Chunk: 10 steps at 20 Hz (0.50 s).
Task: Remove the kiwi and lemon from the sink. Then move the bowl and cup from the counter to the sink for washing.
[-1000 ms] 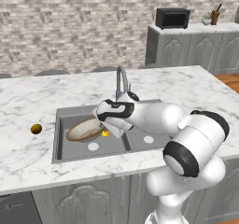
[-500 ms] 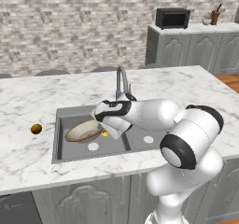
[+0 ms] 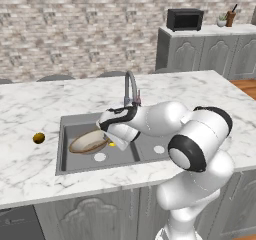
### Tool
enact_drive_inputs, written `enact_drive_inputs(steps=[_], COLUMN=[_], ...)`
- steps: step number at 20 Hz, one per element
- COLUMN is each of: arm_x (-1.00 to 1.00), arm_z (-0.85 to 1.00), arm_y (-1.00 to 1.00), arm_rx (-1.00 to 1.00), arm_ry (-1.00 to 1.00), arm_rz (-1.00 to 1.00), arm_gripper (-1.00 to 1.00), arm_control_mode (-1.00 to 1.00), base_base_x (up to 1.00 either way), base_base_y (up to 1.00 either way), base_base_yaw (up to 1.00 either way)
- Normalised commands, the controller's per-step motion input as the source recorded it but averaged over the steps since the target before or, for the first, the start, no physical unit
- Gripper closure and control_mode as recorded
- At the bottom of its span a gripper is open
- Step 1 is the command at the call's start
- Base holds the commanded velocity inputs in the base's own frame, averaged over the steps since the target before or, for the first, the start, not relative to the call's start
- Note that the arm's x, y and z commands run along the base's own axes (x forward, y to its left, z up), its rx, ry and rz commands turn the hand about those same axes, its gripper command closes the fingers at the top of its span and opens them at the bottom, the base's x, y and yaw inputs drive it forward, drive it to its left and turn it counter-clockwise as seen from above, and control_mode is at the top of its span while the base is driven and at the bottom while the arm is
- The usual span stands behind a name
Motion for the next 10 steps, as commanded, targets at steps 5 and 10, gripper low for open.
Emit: enact_drive_inputs(steps=[5,10], arm_x=[0.07,0.08], arm_z=[-0.11,-0.11], arm_y=[0.09,0.07], arm_rx=[0.0,0.0], arm_ry=[0.03,0.02], arm_rz=[0.0,0.0], arm_gripper=[1.0,1.0], arm_control_mode=[-1.0,-1.0], base_base_x=[0.0,0.0], base_base_y=[0.0,0.0], base_base_yaw=[0.0,0.0])
